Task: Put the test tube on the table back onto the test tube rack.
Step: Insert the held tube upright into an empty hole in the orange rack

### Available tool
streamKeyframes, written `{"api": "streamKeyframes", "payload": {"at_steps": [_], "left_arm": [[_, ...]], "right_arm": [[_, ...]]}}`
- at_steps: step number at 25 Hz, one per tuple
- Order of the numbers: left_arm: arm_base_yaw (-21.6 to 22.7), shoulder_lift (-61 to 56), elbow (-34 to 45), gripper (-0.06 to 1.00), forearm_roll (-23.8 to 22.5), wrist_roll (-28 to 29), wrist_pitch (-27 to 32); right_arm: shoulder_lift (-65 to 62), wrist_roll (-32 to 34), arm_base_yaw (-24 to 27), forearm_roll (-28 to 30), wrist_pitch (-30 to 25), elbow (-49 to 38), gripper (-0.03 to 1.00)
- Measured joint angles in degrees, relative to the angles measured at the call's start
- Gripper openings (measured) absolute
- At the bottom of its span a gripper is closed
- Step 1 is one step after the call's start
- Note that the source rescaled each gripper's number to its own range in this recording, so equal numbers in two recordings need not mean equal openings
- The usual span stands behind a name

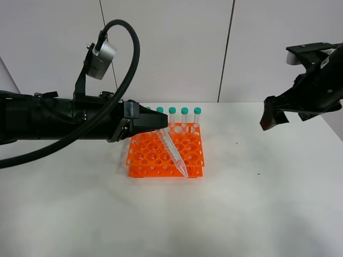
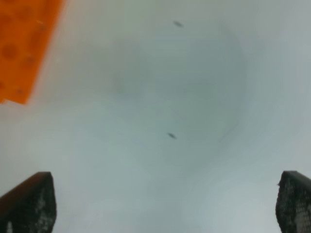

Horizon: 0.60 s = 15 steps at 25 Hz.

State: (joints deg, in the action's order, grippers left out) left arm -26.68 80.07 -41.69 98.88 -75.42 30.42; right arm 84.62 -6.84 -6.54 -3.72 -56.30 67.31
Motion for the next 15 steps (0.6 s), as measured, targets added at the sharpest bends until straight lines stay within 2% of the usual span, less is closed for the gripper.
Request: {"api": "streamKeyframes", "payload": {"at_steps": [4,8,11,15], "left_arm": [[0.00,0.00,0.00,0.00,0.00,0.00,0.00],[0.00,0.00,0.00,0.00,0.00,0.00,0.00],[0.00,0.00,0.00,0.00,0.00,0.00,0.00],[0.00,0.00,0.00,0.00,0.00,0.00,0.00]], "right_arm": [[-0.16,0.73,3.30,0.00,-6.42,0.06,1.00],[-0.28,0.88,4.30,0.25,-11.86,0.10,1.00],[-0.86,0.88,4.43,-0.05,-12.86,-0.57,1.00],[-5.74,0.88,4.43,-0.92,-13.00,-5.71,1.00]]}}
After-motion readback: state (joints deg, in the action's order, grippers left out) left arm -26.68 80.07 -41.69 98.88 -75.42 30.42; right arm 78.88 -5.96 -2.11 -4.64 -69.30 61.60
